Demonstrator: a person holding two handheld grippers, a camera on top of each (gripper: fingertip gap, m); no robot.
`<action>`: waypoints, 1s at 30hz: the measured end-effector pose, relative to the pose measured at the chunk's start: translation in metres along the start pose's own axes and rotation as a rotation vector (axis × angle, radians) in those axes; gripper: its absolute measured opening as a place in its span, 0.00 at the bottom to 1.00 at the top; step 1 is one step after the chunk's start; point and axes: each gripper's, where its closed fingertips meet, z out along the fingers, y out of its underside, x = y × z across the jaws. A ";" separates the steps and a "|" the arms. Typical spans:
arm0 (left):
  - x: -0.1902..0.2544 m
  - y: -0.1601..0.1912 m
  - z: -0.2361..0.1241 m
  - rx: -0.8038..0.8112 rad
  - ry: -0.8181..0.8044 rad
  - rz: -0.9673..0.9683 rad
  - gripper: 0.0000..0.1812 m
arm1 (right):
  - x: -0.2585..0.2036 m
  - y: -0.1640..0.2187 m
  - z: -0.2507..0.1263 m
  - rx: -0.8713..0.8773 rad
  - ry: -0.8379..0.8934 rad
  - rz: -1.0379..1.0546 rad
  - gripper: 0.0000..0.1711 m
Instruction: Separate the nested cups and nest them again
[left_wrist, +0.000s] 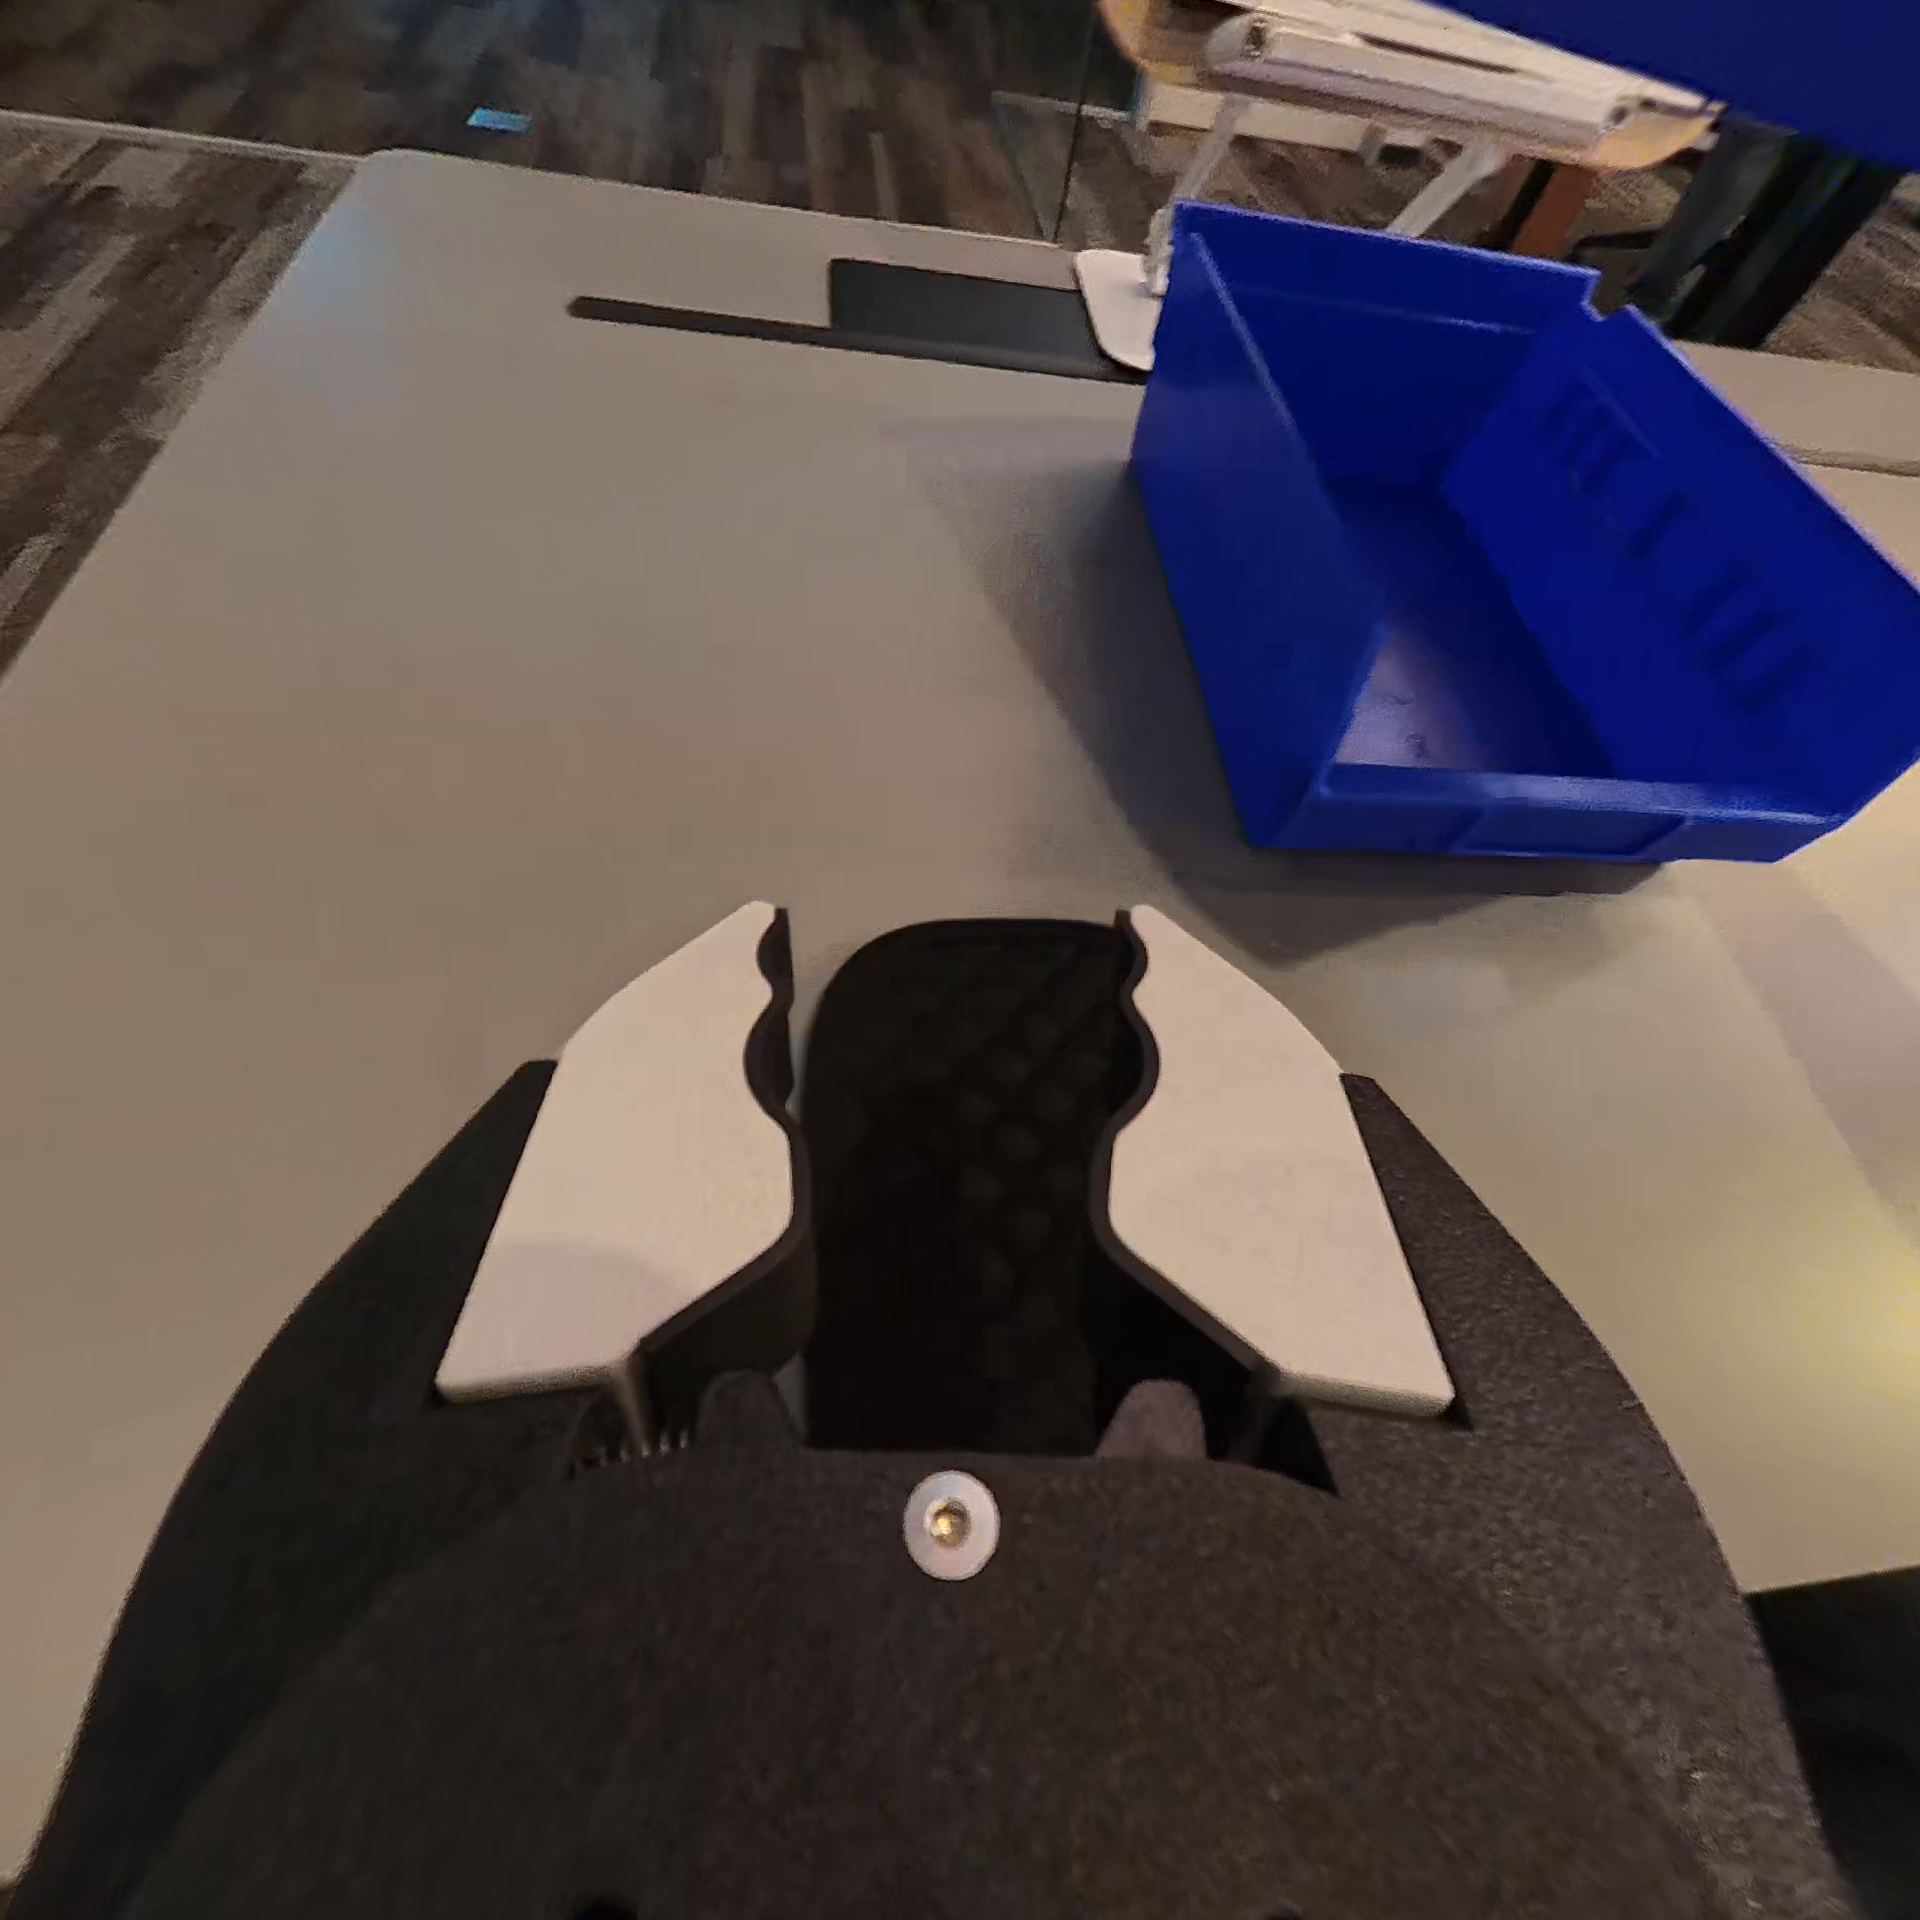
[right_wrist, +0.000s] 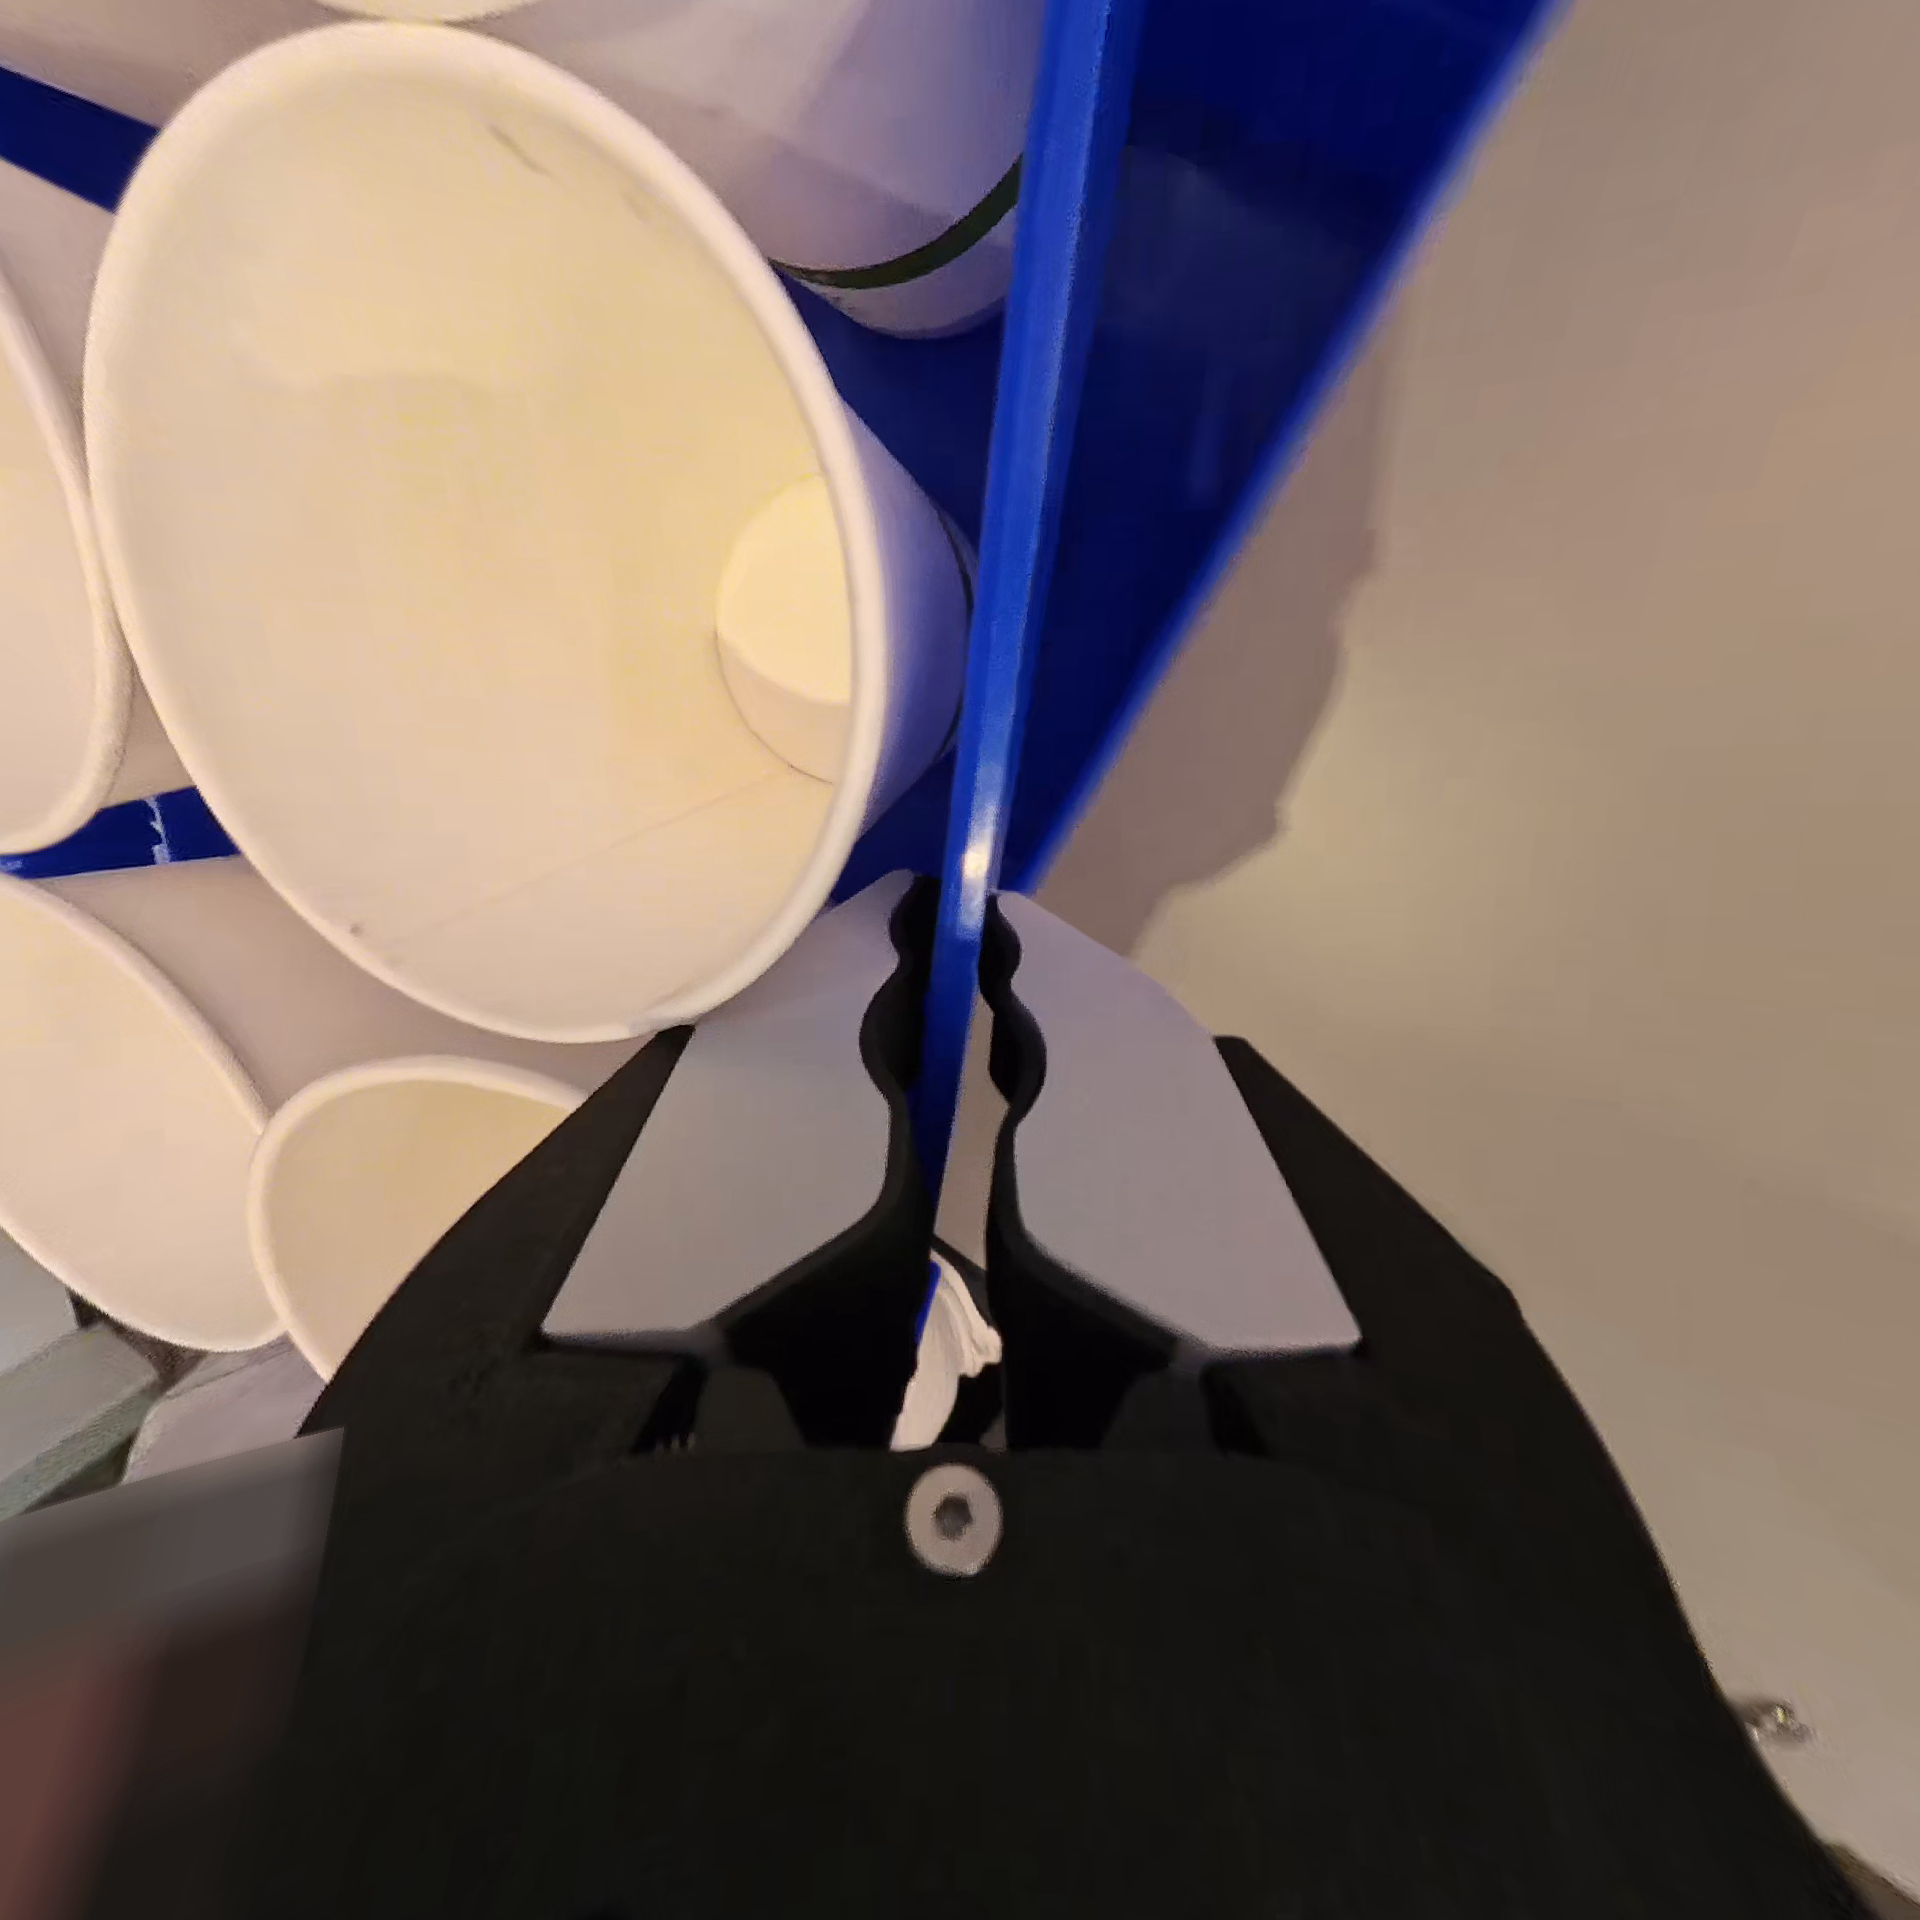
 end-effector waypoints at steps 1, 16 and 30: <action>-0.008 0.001 -0.005 0.003 -0.013 -0.008 0.32 | -0.019 -0.011 0.009 -0.006 -0.012 -0.025 0.04; -0.104 0.006 -0.075 0.059 -0.158 -0.084 0.33 | -0.206 -0.108 0.166 -0.114 -0.120 -0.251 0.04; -0.122 0.023 -0.075 0.039 -0.156 -0.113 0.33 | -0.185 -0.118 0.265 -0.120 -0.011 -0.140 0.04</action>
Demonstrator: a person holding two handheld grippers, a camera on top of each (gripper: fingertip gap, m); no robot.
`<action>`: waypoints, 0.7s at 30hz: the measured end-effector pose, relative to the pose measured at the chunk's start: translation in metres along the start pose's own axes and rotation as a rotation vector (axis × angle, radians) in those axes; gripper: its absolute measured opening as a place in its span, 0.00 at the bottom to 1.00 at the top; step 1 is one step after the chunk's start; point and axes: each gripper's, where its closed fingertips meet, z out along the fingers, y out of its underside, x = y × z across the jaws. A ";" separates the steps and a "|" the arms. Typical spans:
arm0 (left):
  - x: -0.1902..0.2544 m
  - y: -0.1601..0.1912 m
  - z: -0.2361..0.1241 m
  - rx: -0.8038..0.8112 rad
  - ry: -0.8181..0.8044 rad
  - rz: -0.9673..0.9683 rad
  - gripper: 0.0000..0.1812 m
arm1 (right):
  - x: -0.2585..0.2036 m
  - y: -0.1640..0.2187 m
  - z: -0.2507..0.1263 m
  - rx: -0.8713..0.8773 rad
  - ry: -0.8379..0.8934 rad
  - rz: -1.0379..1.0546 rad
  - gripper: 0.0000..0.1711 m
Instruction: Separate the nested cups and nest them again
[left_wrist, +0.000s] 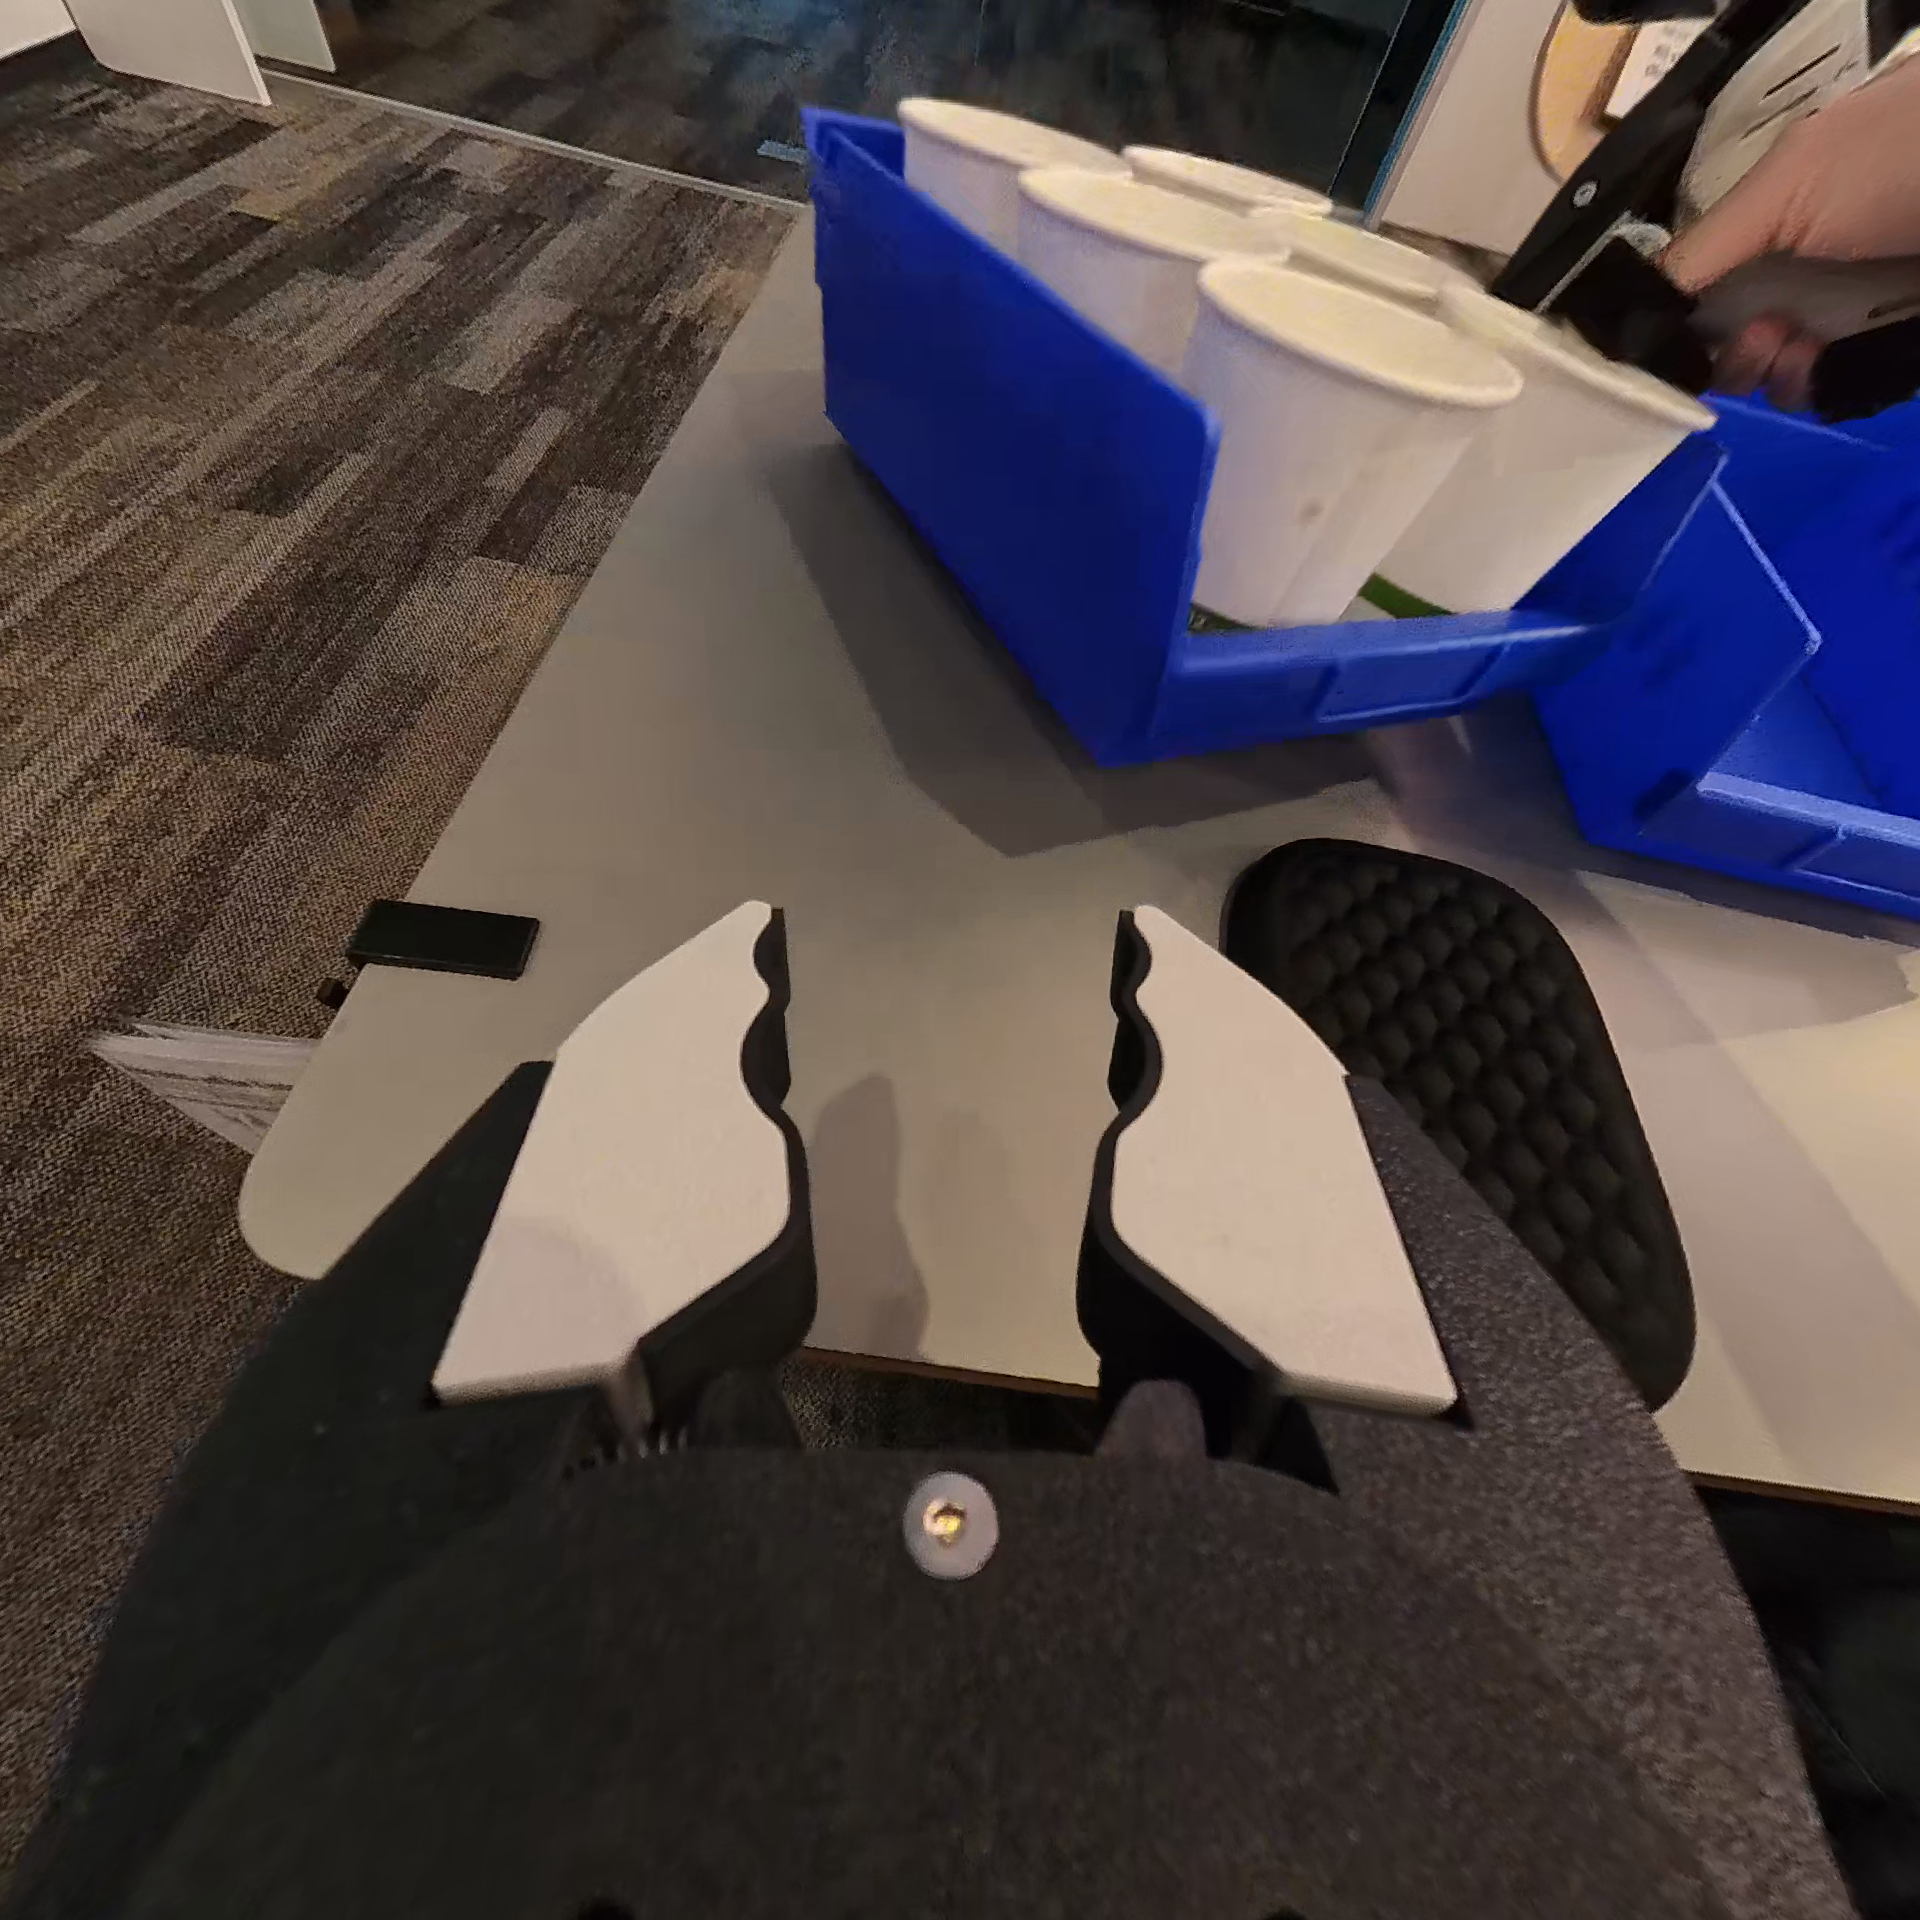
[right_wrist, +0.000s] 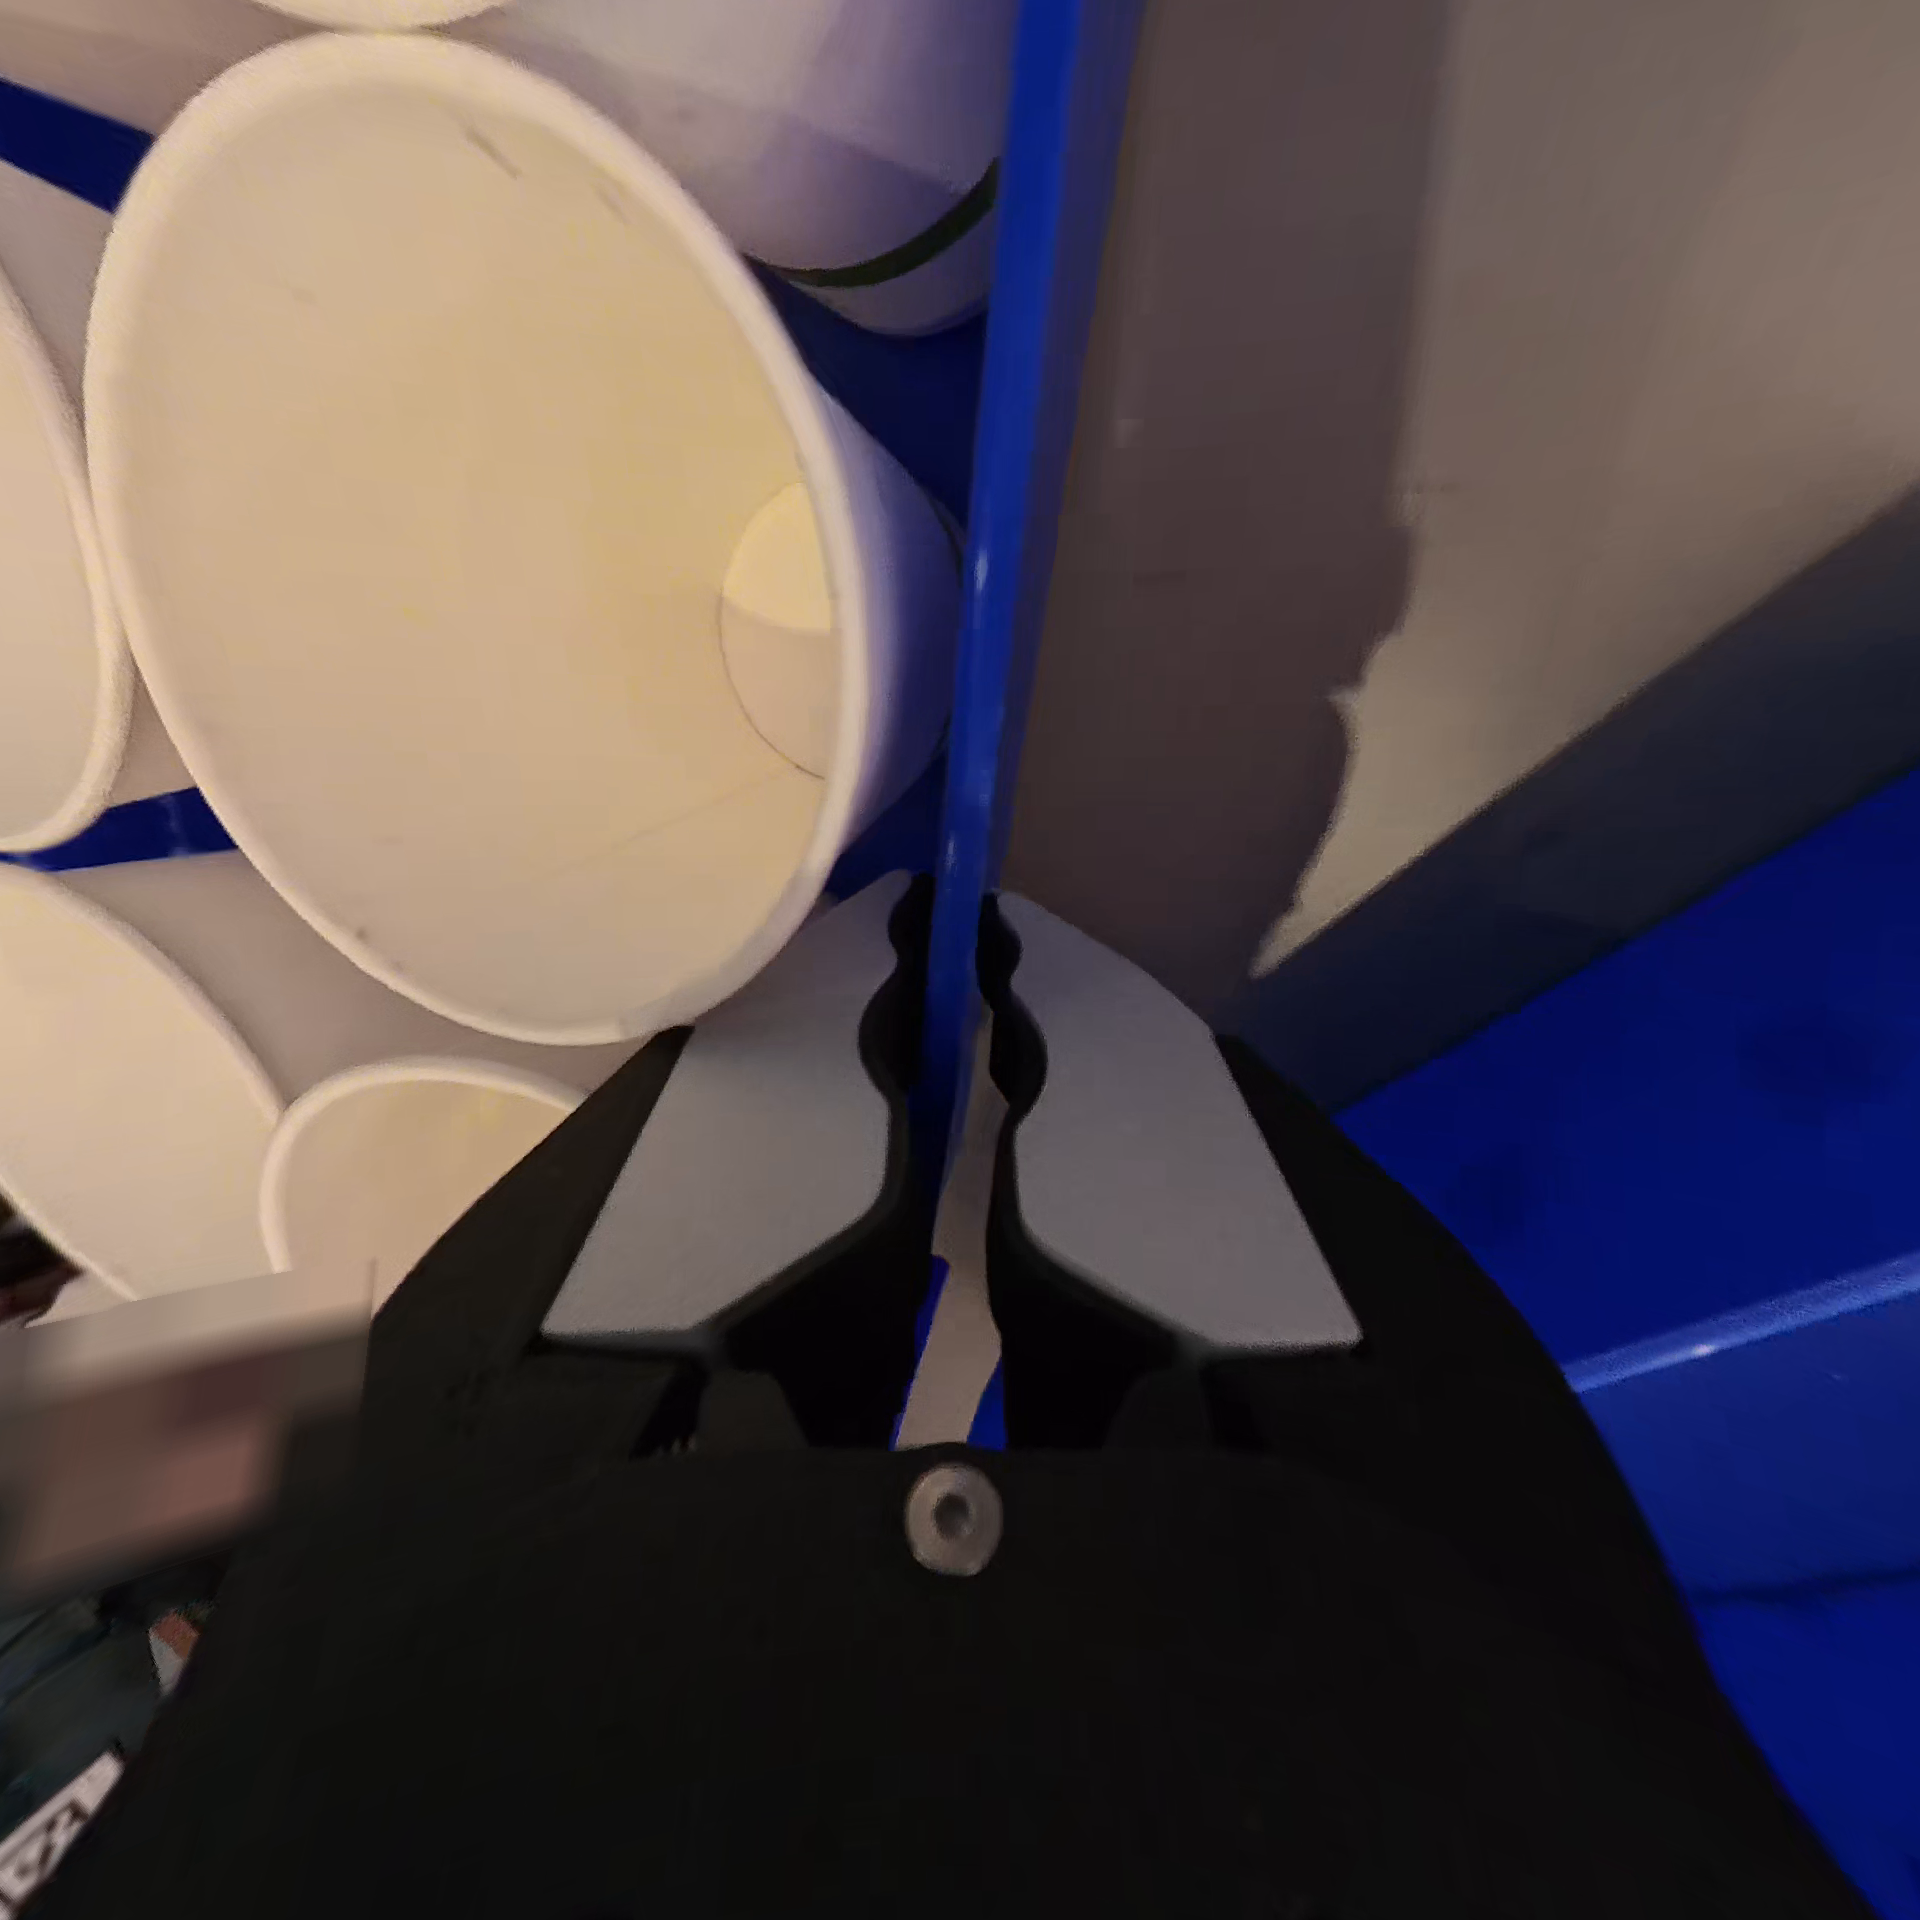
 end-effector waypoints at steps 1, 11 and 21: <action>0.000 0.001 0.001 -0.002 0.001 0.001 0.33 | 0.003 -0.001 0.002 0.013 0.009 0.014 0.05; 0.009 0.005 0.009 -0.024 0.011 0.018 0.33 | 0.013 -0.001 0.009 0.050 0.077 -0.033 0.06; 0.018 0.005 0.008 -0.015 0.021 0.031 0.34 | 0.042 -0.005 -0.108 0.304 0.367 -0.311 0.09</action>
